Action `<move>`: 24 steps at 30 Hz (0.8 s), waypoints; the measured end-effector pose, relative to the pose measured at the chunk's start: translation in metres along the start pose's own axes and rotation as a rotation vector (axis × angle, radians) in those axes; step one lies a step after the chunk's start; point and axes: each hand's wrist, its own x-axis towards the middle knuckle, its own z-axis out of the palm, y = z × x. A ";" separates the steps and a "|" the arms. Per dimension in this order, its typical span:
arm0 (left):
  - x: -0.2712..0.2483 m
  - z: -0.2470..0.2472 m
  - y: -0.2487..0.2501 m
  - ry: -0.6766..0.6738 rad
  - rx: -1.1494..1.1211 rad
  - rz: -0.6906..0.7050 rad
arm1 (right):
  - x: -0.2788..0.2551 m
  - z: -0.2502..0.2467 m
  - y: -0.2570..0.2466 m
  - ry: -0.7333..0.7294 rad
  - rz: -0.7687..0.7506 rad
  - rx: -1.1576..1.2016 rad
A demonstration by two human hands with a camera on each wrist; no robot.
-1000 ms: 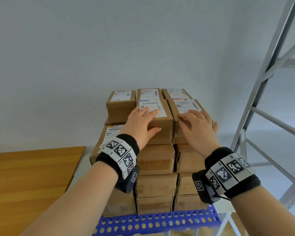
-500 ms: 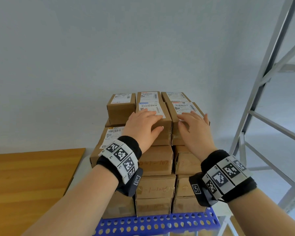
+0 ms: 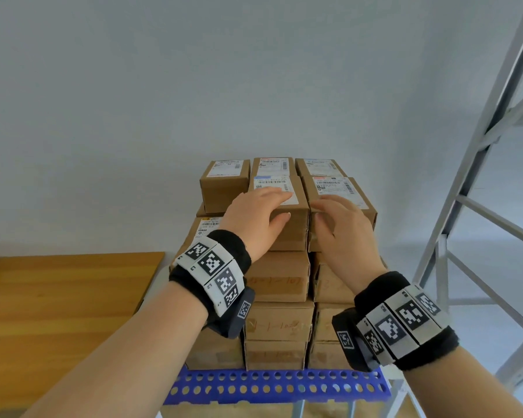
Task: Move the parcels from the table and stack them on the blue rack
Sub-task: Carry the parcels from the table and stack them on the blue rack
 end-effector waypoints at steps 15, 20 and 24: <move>-0.131 -0.048 -0.076 0.162 -0.009 -0.389 | -0.037 0.098 -0.093 -0.261 -0.069 0.393; -0.190 -0.087 -0.135 0.207 0.043 -0.496 | -0.048 0.151 -0.165 -0.368 -0.105 0.458; -0.246 -0.127 -0.189 0.228 0.086 -0.532 | -0.059 0.202 -0.237 -0.395 -0.114 0.501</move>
